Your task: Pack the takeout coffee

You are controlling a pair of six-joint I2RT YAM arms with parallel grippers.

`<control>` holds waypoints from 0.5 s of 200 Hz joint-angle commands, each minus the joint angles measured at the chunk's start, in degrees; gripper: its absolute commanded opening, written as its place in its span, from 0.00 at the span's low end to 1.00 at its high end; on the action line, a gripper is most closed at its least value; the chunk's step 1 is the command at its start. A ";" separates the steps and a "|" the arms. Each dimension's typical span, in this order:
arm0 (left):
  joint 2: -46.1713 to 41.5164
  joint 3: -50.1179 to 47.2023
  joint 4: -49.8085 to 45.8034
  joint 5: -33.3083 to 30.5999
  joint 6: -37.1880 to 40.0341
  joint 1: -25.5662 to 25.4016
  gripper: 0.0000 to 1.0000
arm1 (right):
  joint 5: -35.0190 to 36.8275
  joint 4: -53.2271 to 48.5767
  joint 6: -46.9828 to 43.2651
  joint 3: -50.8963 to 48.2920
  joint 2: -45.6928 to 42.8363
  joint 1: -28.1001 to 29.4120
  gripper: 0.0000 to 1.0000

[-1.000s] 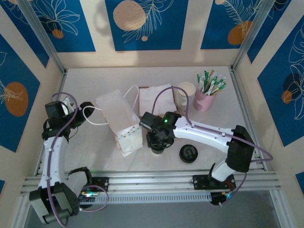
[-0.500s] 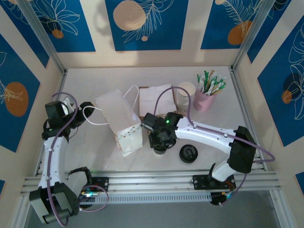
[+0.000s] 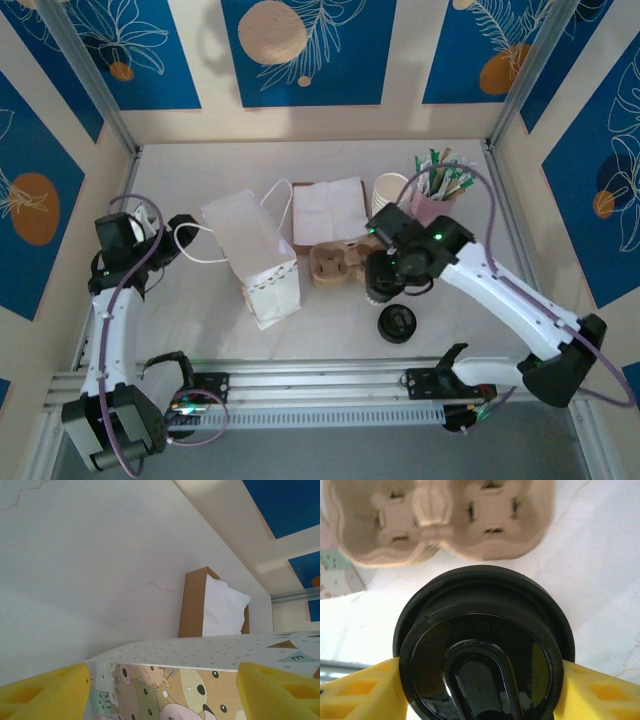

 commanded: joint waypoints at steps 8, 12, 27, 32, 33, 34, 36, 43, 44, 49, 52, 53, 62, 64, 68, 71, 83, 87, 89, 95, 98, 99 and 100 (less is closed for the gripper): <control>-0.64 -0.40 -0.49 -0.39 0.67 -0.35 0.77 | 2.40 -3.03 -8.73 1.64 -2.74 -8.46 0.66; -0.65 -0.46 -0.44 -0.36 0.71 -0.35 0.77 | 2.81 -2.72 -9.50 1.57 -2.80 -9.99 0.66; -0.56 -0.32 -0.58 -0.49 0.69 -0.35 0.77 | 2.33 -0.46 -12.94 1.01 -2.73 -15.41 0.66; -0.48 -0.31 -0.58 -0.69 0.79 -0.35 0.77 | 2.26 0.65 -13.68 0.49 -2.79 -17.25 0.66; -0.52 -0.31 -0.57 -0.71 0.76 -0.35 0.77 | 2.26 0.88 -13.80 0.37 -2.79 -17.60 0.66; -0.50 -0.31 -0.61 -0.77 0.75 -0.35 0.77 | 2.21 1.09 -13.95 0.26 -2.75 -17.96 0.66; -0.59 -0.31 -0.67 -0.77 0.80 -0.35 0.77 | 2.11 1.53 -14.21 0.03 -2.71 -18.73 0.66; -0.71 -0.22 -0.81 -1.19 0.95 -0.35 0.77 | 0.94 3.10 -15.24 -0.98 -2.50 -21.27 0.66; -0.68 -0.18 -0.86 -1.23 0.97 -0.30 0.77 | 0.76 3.34 -15.37 -1.12 -2.47 -21.64 0.66; -0.86 -0.07 -1.15 -1.54 1.21 -0.34 0.77 | -0.33 4.64 -16.00 -1.96 -2.21 -23.45 0.66; -0.97 -0.05 -1.30 -1.84 1.33 -0.30 0.77 | -0.80 5.43 -16.17 -2.47 -2.06 -24.48 0.66; -0.98 -0.05 -1.33 -1.95 1.34 -0.28 0.77 | -0.90 5.74 -16.19 -2.70 -2.03 -24.78 0.66; -1.44 -0.05 -1.49 -2.84 1.50 -0.35 0.77 | -1.48 7.68 -15.66 -3.94 -1.70 -26.64 0.65; -1.55 -0.11 -1.39 -3.00 1.47 -0.30 0.77 | -1.80 8.06 -15.56 -4.14 -1.62 -26.88 0.65; -1.72 -0.13 -1.38 -3.27 1.48 -0.34 0.77 | -3.03 8.85 -15.46 -4.50 -1.48 -27.43 0.65; -1.85 -0.13 -1.36 -3.35 1.56 -0.35 0.77 | -3.98 9.34 -15.28 -4.77 -1.13 -27.90 0.65; -2.13 -0.13 -1.20 -3.65 1.48 -0.32 0.77 | -5.87 11.62 -14.33 -6.05 0.02 -29.67 0.65; -2.06 -0.13 -1.11 -3.67 1.46 -0.29 0.77 | -5.96 12.41 -14.21 -6.62 0.50 -30.16 0.65; -2.05 -0.13 -1.10 -3.69 1.44 -0.31 0.77 | -5.97 12.80 -14.19 -6.90 0.76 -30.42 0.65; -1.91 0.00 -1.13 -3.62 1.46 -0.29 0.77 | -5.88 13.57 -13.89 -7.65 1.61 -31.21 0.66; -1.84 0.04 -1.18 -3.59 1.44 -0.28 0.77 | -5.88 13.86 -13.79 -8.01 2.07 -31.69 0.65; -1.81 0.04 -1.22 -3.57 1.48 -0.32 0.77 | -5.86 13.86 -13.77 -8.06 2.23 -31.86 0.65; -1.80 0.08 -1.25 -3.56 1.50 -0.29 0.77 | -5.84 13.95 -13.76 -8.13 2.40 -31.99 0.65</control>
